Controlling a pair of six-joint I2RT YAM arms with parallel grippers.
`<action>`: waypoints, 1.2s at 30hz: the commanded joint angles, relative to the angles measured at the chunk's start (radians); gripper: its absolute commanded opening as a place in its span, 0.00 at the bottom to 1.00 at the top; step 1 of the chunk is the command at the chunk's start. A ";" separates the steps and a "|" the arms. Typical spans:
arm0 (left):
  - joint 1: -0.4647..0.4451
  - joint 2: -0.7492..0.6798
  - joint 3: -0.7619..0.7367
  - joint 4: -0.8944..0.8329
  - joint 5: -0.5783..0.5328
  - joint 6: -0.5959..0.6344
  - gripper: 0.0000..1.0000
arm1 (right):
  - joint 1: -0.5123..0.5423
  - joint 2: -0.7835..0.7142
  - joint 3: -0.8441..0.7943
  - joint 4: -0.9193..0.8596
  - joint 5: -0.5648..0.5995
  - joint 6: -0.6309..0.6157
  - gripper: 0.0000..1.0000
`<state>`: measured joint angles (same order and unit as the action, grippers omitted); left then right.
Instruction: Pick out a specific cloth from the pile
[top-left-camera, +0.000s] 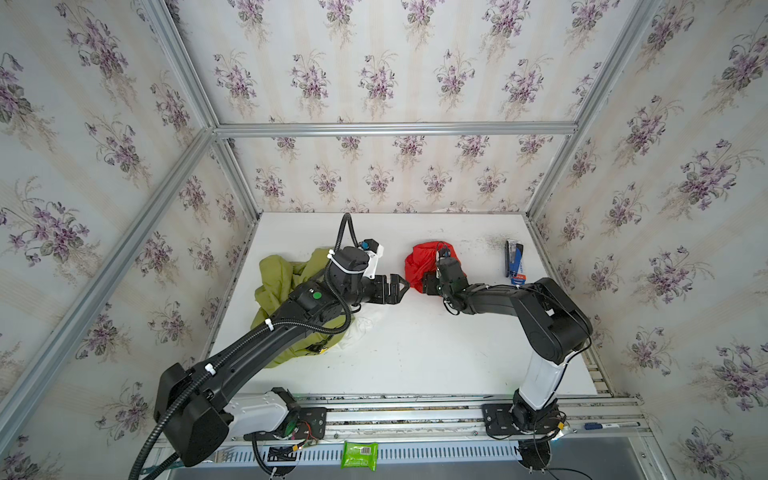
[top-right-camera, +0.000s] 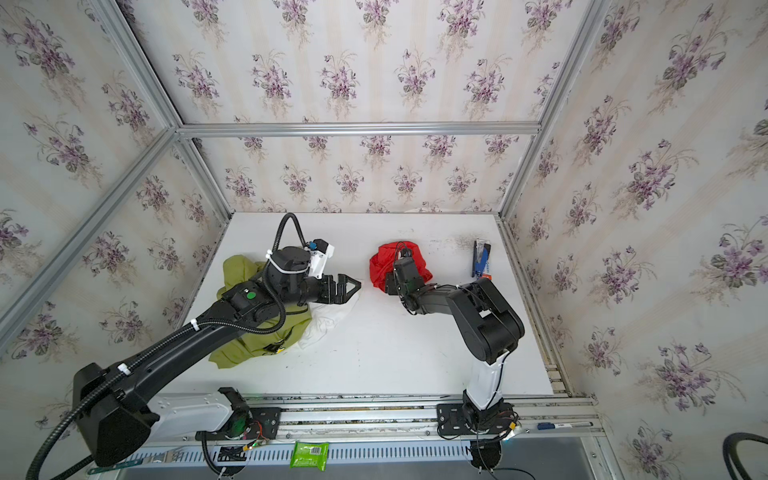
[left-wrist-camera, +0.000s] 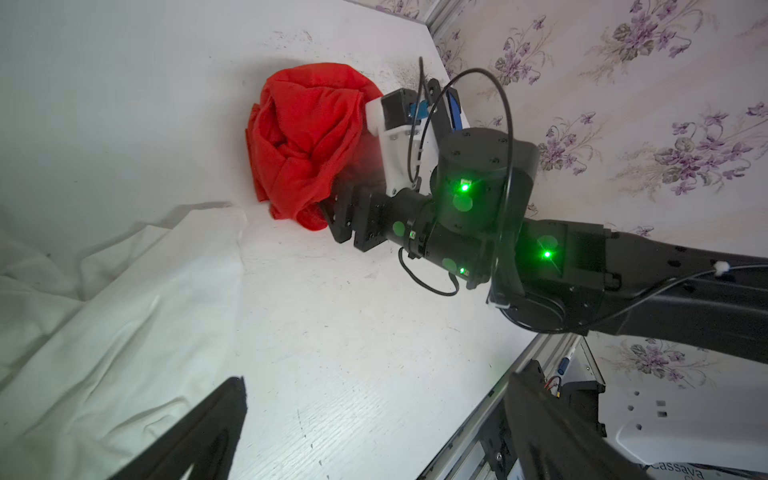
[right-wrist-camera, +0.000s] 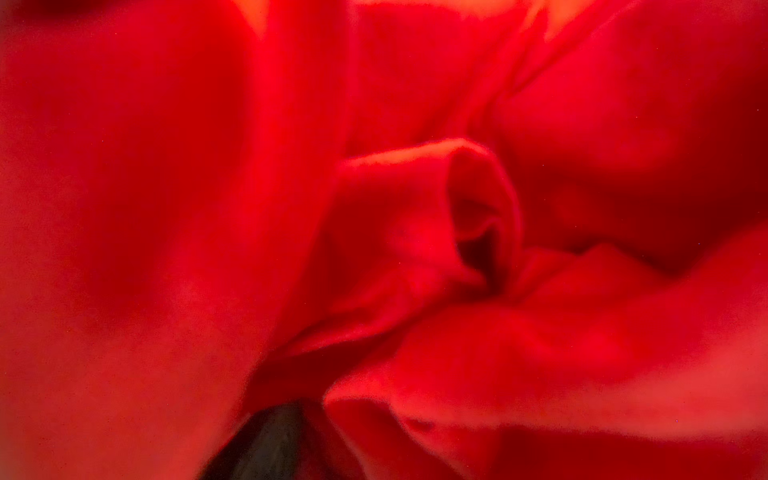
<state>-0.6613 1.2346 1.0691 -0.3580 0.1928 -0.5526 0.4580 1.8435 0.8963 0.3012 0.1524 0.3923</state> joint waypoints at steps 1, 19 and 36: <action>0.028 -0.044 -0.013 0.002 -0.022 0.033 0.99 | -0.005 -0.026 0.023 -0.033 -0.029 -0.064 0.78; 0.192 -0.443 -0.497 0.344 -0.895 0.428 0.99 | -0.025 -0.718 -0.481 0.181 0.283 -0.536 0.99; 0.684 -0.247 -0.811 1.091 -0.374 0.487 0.99 | -0.315 -0.298 -0.648 0.866 0.071 -0.517 1.00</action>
<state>-0.0051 0.9611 0.2832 0.4854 -0.2913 -0.0479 0.1967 1.5223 0.2485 1.0664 0.3695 -0.2211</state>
